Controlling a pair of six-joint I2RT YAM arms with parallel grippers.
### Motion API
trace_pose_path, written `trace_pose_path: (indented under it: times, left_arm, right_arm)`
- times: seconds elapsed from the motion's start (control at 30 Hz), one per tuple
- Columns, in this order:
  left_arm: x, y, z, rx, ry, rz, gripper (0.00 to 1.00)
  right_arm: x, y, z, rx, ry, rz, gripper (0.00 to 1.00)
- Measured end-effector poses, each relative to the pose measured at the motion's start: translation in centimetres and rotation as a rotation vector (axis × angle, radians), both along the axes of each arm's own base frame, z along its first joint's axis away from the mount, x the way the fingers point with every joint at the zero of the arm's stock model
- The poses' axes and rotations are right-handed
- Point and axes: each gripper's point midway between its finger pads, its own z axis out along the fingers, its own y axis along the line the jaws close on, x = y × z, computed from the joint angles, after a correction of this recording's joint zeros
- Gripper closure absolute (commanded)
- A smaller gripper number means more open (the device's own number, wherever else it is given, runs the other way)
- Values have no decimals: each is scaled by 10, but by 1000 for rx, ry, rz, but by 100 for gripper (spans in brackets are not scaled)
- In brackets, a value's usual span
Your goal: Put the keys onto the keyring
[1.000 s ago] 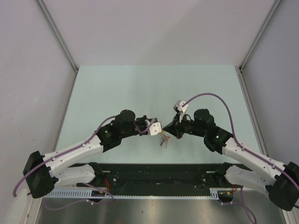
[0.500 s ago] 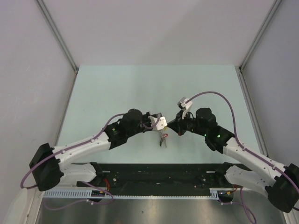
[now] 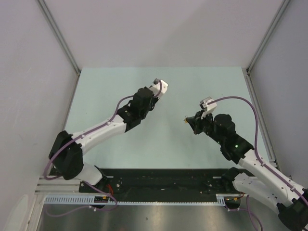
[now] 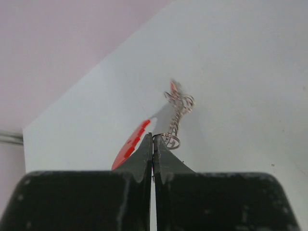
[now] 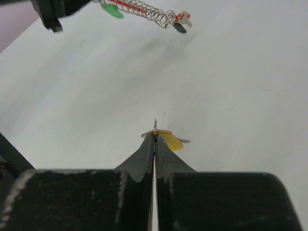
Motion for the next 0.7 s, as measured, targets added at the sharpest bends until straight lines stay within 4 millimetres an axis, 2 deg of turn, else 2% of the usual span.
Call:
trace_pose_path:
  times: [0.1,0.17,0.23,0.33,0.43,0.53,0.63,0.67,0.7]
  left_arm:
    - [3,-1,-44,33,68,44,100]
    - [0,-1,-91,99,147,67,100]
    - [-11,-1,-138,187,241,79,100]
    - [-31,-9,-176,260,321,64,100]
    - [-48,-20,-190,266,363,46,100]
    - [-63,-31,-197,239,403,24,89]
    - [-77,-40,-207,196,465,0,71]
    - [-79,-41,-208,193,473,-3,59]
    - [-82,-42,-211,179,492,-9,55]
  right_arm:
    - [-1,-8,-8,-16,4,-27,100]
    - [-2,-11,-13,-25,9,-38,100]
    - [-3,-15,-18,-35,16,-48,100]
    - [-3,-17,-20,-40,19,-57,100]
    - [-3,-18,-22,-46,25,-64,100]
    - [-2,-22,-26,-53,42,-81,100]
    - [1,-26,-37,-67,81,-101,100]
    - [2,-28,-42,-74,101,-111,100]
    - [3,-30,-47,-82,120,-118,100]
